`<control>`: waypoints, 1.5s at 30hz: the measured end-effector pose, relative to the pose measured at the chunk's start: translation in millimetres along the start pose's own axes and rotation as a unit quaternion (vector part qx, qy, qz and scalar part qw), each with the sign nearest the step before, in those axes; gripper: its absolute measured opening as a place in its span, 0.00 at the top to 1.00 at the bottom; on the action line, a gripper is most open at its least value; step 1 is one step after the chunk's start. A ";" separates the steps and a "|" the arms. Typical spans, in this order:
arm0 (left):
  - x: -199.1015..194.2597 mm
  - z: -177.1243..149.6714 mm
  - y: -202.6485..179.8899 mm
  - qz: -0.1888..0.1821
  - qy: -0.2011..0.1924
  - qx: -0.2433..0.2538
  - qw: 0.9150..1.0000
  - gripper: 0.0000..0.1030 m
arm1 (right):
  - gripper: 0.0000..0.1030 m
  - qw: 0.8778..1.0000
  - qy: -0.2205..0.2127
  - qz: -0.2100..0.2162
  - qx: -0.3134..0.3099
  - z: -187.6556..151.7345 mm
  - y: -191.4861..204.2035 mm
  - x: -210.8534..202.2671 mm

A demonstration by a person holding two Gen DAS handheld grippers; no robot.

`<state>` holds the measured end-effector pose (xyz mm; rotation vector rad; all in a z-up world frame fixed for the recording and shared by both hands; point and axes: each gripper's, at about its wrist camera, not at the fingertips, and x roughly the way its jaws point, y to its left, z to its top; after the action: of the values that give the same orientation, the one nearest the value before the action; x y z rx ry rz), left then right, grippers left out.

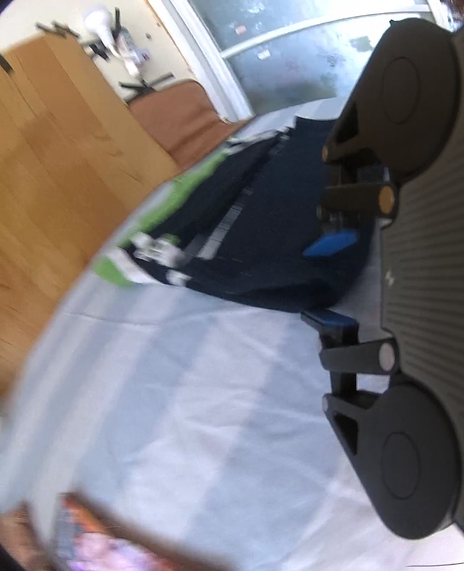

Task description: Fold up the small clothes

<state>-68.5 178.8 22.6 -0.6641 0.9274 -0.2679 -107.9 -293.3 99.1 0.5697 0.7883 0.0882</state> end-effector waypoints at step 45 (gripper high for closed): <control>188.3 195.5 -124.9 0.040 -0.036 0.239 0.970 0.25 | 0.45 0.968 0.145 0.063 -0.197 192.3 135.0 263.3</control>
<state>207.6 71.6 61.4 -0.1899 0.7788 -0.3778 229.9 -191.5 107.1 0.2286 0.9867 0.4449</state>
